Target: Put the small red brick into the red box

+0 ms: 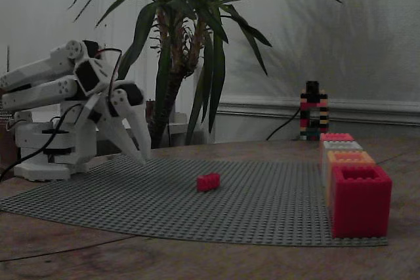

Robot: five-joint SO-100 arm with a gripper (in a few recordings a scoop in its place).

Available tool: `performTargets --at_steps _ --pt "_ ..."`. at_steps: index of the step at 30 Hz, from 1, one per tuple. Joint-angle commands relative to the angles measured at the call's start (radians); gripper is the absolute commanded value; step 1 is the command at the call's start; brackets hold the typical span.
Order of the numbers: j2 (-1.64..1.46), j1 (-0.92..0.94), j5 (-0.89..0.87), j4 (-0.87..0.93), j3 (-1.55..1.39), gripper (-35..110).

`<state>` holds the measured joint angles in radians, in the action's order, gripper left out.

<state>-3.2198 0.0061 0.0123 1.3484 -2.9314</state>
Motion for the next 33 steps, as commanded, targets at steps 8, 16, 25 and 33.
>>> performTargets --at_steps 8,16,25,33 --pt "-0.002 -0.015 0.003 0.020 0.063 0" --pt "-0.002 -0.014 0.031 -0.028 0.054 0" --pt "0.074 -0.002 0.005 -0.072 0.130 11" --pt "0.611 0.005 -0.008 -0.244 0.342 19"
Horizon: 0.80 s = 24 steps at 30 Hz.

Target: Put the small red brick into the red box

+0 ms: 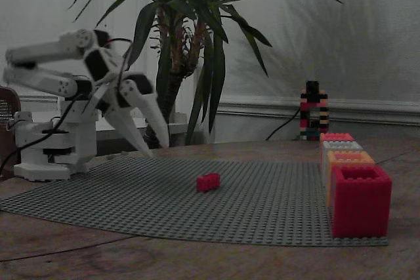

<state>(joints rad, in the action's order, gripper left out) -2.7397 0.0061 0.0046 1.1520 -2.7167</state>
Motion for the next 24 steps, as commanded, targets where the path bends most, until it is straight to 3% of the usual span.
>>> performTargets --at_steps 1,14,24 --pt "0.178 0.005 0.000 -0.054 0.158 20" --pt "0.785 0.012 -0.049 -0.169 0.506 19" --pt "0.999 0.017 -0.074 -0.195 0.641 20"
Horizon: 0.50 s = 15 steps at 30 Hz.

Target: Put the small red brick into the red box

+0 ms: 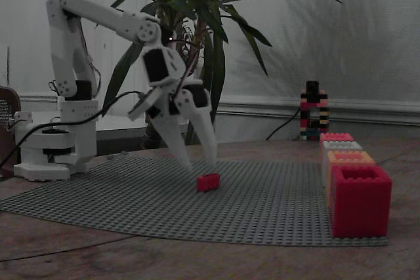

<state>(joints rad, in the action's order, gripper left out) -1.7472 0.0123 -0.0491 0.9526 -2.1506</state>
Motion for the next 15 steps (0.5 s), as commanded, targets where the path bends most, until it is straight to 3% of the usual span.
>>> performTargets --at_steps 1,11,15 --pt "0.029 0.011 -0.021 0.005 0.087 20" --pt "0.169 0.011 -0.038 -0.014 0.167 17" --pt "0.184 0.011 -0.037 -0.015 0.187 5"
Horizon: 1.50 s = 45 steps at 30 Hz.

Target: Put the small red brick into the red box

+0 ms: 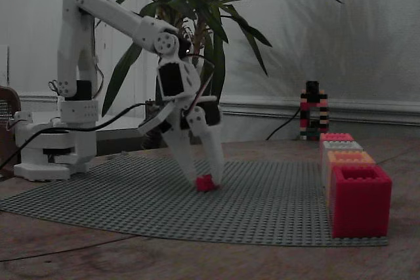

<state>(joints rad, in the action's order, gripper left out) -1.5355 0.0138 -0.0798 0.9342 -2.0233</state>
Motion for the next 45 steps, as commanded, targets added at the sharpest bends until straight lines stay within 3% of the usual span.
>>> performTargets --at_steps 1,8,26,38,45 --pt "-0.023 0.009 -0.009 0.003 0.066 0" --pt "0.006 0.034 -0.037 0.006 0.167 0" --pt "0.396 0.319 0.035 0.049 1.135 0" --pt "0.655 0.307 0.110 -0.336 1.201 0" --pt "0.710 0.295 0.141 -0.414 1.198 1"
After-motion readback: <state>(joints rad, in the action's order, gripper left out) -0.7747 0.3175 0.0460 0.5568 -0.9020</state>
